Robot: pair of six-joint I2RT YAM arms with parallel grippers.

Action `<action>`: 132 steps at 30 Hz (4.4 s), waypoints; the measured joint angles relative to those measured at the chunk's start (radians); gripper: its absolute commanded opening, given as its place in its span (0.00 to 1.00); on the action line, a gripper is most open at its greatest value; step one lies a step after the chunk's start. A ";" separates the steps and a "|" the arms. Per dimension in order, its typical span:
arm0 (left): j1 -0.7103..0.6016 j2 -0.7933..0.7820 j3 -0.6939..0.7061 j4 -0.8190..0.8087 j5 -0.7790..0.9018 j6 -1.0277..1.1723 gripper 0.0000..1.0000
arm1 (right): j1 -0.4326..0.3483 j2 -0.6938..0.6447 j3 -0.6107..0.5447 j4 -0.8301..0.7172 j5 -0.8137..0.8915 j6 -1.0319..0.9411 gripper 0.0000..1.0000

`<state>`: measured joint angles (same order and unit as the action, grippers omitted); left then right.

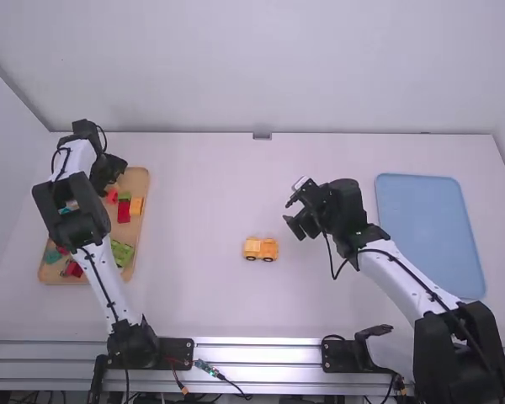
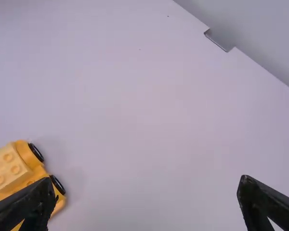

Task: Assemble lego blocks to make yellow taxi

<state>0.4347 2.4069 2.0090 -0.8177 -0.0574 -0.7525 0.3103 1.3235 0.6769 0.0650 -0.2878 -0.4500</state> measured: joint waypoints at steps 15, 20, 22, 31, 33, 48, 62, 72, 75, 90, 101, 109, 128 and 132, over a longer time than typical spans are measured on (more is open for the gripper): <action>0.000 -0.008 -0.080 0.134 -0.048 -0.106 0.70 | 0.000 0.000 0.000 0.000 0.000 -0.002 0.99; 0.000 -0.012 -0.093 0.146 -0.060 -0.121 0.61 | 0.000 0.000 0.000 0.000 0.000 -0.002 0.99; 0.000 -0.012 -0.092 0.141 -0.060 -0.131 0.60 | 0.000 0.000 0.000 0.000 0.000 0.000 0.99; 0.000 -0.014 -0.089 0.091 -0.060 -0.167 0.57 | 0.000 0.000 0.000 0.000 0.000 0.001 0.99; 0.000 -0.014 -0.090 0.088 -0.060 -0.170 0.47 | 0.000 0.000 0.000 0.000 0.000 0.000 0.99; 0.000 -0.014 -0.090 0.077 -0.050 -0.175 0.17 | 0.000 0.000 0.000 0.000 0.000 0.000 0.99; 0.000 -0.014 -0.082 0.075 0.021 -0.068 0.02 | 0.011 0.000 0.000 0.020 0.000 0.001 0.99; 0.000 -0.015 0.056 -0.056 0.045 0.085 0.02 | 0.082 0.000 0.000 0.114 -0.001 0.085 0.99; -0.003 -0.026 0.057 -0.045 0.032 0.123 0.02 | 0.082 0.000 0.000 0.134 -0.001 0.135 0.99; -0.123 -0.650 -0.666 0.545 0.214 0.407 0.02 | 0.070 0.000 0.000 0.165 -0.052 0.265 0.99; -0.430 -0.956 -0.974 0.540 0.283 0.819 0.02 | 0.006 0.000 0.000 0.190 -0.172 0.588 0.99; -0.790 -1.024 -1.126 0.613 0.297 1.129 0.02 | -0.112 0.000 0.000 0.046 -0.350 0.678 0.99; -1.016 -1.024 -1.238 0.853 0.101 1.387 0.02 | -0.137 0.154 0.003 0.145 -0.731 0.562 0.99; -1.016 -1.025 -1.238 0.853 0.156 1.407 0.02 | -0.190 0.229 0.003 0.229 -0.860 0.563 0.99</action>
<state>-0.5816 1.3823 0.7712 0.0357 0.0990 0.6544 0.1207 1.5520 0.6796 0.2935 -1.1481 0.1127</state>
